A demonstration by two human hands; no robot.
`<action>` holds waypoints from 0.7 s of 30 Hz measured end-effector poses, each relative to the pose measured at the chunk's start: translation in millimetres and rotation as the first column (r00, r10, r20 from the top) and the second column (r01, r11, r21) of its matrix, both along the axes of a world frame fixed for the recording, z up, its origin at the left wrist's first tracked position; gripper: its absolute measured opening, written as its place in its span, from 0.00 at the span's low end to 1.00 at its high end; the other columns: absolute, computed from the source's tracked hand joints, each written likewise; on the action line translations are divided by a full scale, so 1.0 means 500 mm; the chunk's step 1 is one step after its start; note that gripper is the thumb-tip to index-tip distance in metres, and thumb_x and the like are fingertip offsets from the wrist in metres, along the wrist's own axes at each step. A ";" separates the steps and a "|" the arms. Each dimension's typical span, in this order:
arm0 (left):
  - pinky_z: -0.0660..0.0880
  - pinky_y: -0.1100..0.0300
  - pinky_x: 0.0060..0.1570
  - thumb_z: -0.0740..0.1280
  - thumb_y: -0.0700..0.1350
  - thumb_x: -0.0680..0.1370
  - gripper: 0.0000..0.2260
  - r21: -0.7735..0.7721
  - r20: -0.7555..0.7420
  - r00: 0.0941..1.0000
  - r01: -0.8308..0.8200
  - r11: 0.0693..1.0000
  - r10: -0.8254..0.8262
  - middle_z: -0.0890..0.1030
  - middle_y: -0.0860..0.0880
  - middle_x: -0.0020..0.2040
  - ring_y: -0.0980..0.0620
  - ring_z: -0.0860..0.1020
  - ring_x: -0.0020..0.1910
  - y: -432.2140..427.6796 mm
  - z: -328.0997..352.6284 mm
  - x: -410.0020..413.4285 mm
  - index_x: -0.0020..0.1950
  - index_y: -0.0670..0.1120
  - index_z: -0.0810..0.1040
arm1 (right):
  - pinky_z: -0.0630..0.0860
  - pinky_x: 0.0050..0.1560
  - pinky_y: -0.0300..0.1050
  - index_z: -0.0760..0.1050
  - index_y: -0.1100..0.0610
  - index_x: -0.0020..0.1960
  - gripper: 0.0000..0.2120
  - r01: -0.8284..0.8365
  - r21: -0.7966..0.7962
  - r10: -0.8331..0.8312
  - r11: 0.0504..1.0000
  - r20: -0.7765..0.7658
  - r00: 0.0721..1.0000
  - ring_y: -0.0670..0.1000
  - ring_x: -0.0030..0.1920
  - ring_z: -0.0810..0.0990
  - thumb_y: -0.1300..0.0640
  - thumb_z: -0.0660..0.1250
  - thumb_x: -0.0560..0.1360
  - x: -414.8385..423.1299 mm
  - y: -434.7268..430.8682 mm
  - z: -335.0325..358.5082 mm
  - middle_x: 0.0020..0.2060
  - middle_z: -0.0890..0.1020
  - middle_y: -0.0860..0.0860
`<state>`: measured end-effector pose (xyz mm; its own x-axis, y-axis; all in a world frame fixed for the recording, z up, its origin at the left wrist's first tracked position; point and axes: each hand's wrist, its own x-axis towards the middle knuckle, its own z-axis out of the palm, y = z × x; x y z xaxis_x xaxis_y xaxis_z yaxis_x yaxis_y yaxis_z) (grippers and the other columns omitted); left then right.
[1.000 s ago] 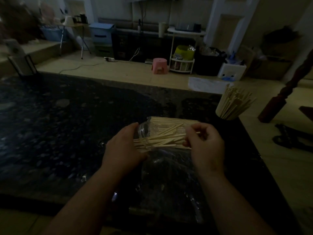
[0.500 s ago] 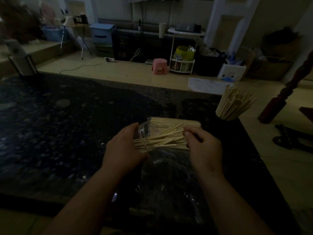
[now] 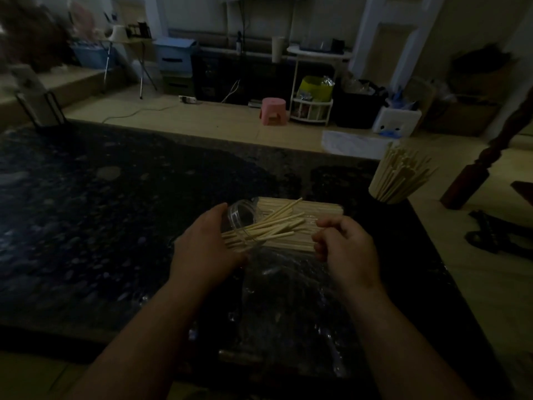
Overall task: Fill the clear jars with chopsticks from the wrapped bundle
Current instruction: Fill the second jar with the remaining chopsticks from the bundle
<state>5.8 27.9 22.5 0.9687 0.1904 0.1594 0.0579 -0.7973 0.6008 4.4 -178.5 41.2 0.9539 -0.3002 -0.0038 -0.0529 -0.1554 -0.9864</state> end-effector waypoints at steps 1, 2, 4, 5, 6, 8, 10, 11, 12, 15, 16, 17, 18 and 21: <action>0.72 0.50 0.64 0.77 0.61 0.59 0.45 -0.003 -0.002 1.000 -0.002 1.000 0.002 0.73 0.52 0.68 0.51 0.74 0.64 0.002 0.001 0.000 0.73 0.55 0.65 | 0.75 0.38 0.45 0.78 0.52 0.42 0.10 -0.014 0.005 0.014 1.000 -0.010 1.000 0.47 0.35 0.79 0.65 0.62 0.75 0.001 0.001 -0.003 0.36 0.82 0.51; 0.72 0.49 0.64 0.77 0.61 0.58 0.46 -0.003 -0.008 1.000 -0.004 1.000 0.004 0.73 0.52 0.68 0.50 0.74 0.64 0.003 0.002 0.000 0.73 0.56 0.65 | 0.75 0.36 0.45 0.77 0.53 0.41 0.10 -0.031 0.010 0.032 0.999 -0.020 0.999 0.48 0.34 0.78 0.65 0.61 0.75 0.000 0.002 -0.005 0.34 0.81 0.52; 0.72 0.47 0.63 0.76 0.62 0.57 0.47 -0.005 -0.029 0.999 -0.014 1.000 0.014 0.73 0.52 0.68 0.50 0.74 0.64 0.005 0.004 0.000 0.73 0.56 0.64 | 0.74 0.31 0.44 0.76 0.57 0.41 0.10 -0.089 0.025 0.090 0.996 -0.038 0.995 0.51 0.31 0.77 0.66 0.60 0.76 -0.004 0.003 -0.005 0.31 0.80 0.53; 0.72 0.47 0.62 0.74 0.64 0.55 0.47 -0.008 -0.035 0.999 -0.020 1.000 0.020 0.73 0.52 0.68 0.50 0.74 0.64 0.006 0.006 -0.001 0.73 0.56 0.64 | 0.72 0.28 0.42 0.75 0.58 0.41 0.09 -0.135 0.022 0.136 0.991 -0.050 0.989 0.51 0.30 0.77 0.65 0.60 0.77 -0.007 0.003 -0.006 0.31 0.79 0.54; 0.73 0.46 0.61 0.72 0.66 0.53 0.48 -0.014 -0.035 0.999 -0.025 1.000 0.025 0.74 0.52 0.67 0.50 0.74 0.63 0.006 0.008 0.000 0.72 0.57 0.65 | 0.70 0.25 0.40 0.74 0.59 0.41 0.08 -0.189 -0.002 0.188 0.982 -0.065 0.980 0.52 0.28 0.76 0.65 0.60 0.77 -0.011 0.003 -0.006 0.30 0.79 0.55; 0.73 0.46 0.60 0.71 0.66 0.53 0.48 -0.030 -0.037 0.999 -0.032 0.999 0.031 0.74 0.52 0.67 0.50 0.75 0.62 0.008 0.009 0.000 0.72 0.57 0.65 | 0.69 0.24 0.38 0.74 0.59 0.39 0.07 -0.299 -0.126 0.286 0.946 -0.115 0.951 0.51 0.27 0.77 0.64 0.62 0.76 -0.019 0.003 -0.015 0.31 0.81 0.55; 0.73 0.46 0.61 0.75 0.63 0.56 0.47 -0.041 -0.041 0.999 -0.035 0.999 0.033 0.74 0.51 0.68 0.49 0.74 0.63 0.011 0.009 0.001 0.73 0.56 0.64 | 0.72 0.28 0.39 0.74 0.56 0.37 0.08 -0.388 -0.288 0.349 0.876 -0.176 0.920 0.51 0.30 0.79 0.62 0.64 0.75 -0.026 0.005 -0.032 0.33 0.82 0.55; 0.73 0.46 0.62 0.77 0.61 0.57 0.46 -0.046 -0.039 0.999 -0.038 0.998 0.036 0.73 0.51 0.68 0.49 0.74 0.64 0.012 0.009 0.001 0.73 0.55 0.64 | 0.73 0.32 0.40 0.75 0.54 0.36 0.08 -0.418 -0.373 0.366 0.828 -0.206 0.908 0.50 0.32 0.79 0.61 0.65 0.74 -0.028 0.005 -0.042 0.33 0.82 0.54; 0.72 0.46 0.62 0.77 0.60 0.58 0.46 -0.050 -0.037 0.998 -0.043 0.998 0.041 0.73 0.51 0.68 0.49 0.73 0.64 0.014 0.008 0.002 0.74 0.55 0.64 | 0.73 0.34 0.41 0.76 0.53 0.36 0.08 -0.447 -0.452 0.377 0.772 -0.240 0.895 0.48 0.34 0.79 0.59 0.66 0.73 -0.029 0.005 -0.053 0.33 0.82 0.51; 0.71 0.46 0.64 0.79 0.59 0.60 0.46 -0.056 -0.035 0.998 -0.053 0.997 0.051 0.72 0.51 0.70 0.49 0.72 0.66 0.018 0.011 0.004 0.75 0.54 0.63 | 0.77 0.47 0.41 0.81 0.50 0.46 0.07 -0.521 -0.601 0.402 0.606 -0.333 0.853 0.47 0.44 0.81 0.57 0.64 0.74 -0.028 0.006 -0.081 0.44 0.84 0.48; 0.71 0.46 0.64 0.79 0.58 0.60 0.47 -0.061 -0.037 0.998 -0.058 0.996 0.056 0.72 0.50 0.70 0.48 0.72 0.66 0.019 0.012 0.005 0.75 0.54 0.63 | 0.75 0.54 0.40 0.81 0.49 0.53 0.11 -0.526 -0.632 0.409 0.569 -0.338 0.848 0.48 0.51 0.80 0.57 0.63 0.75 -0.027 0.007 -0.091 0.51 0.83 0.48; 0.70 0.46 0.65 0.79 0.57 0.60 0.47 -0.066 -0.039 0.997 -0.063 0.996 0.060 0.71 0.50 0.70 0.48 0.72 0.66 0.021 0.014 0.006 0.75 0.54 0.62 | 0.71 0.61 0.39 0.78 0.50 0.60 0.15 -0.523 -0.659 0.425 0.540 -0.322 0.846 0.49 0.58 0.77 0.58 0.62 0.76 -0.024 0.008 -0.102 0.59 0.80 0.49; 0.70 0.45 0.64 0.80 0.56 0.60 0.47 -0.070 -0.040 0.997 -0.067 0.995 0.064 0.71 0.50 0.70 0.48 0.72 0.66 0.021 0.014 0.007 0.75 0.54 0.62 | 0.65 0.67 0.39 0.73 0.51 0.67 0.19 -0.518 -0.682 0.445 0.517 -0.303 0.843 0.49 0.65 0.72 0.59 0.61 0.77 -0.023 0.011 -0.113 0.66 0.75 0.49; 0.71 0.46 0.64 0.80 0.55 0.60 0.47 -0.073 -0.044 0.996 -0.078 0.994 0.075 0.72 0.50 0.69 0.48 0.72 0.65 0.025 0.014 0.010 0.75 0.54 0.62 | 0.47 0.75 0.40 0.54 0.53 0.78 0.30 -0.534 -0.740 0.430 0.409 -0.360 0.828 0.49 0.77 0.53 0.57 0.59 0.79 -0.022 0.025 -0.150 0.78 0.54 0.49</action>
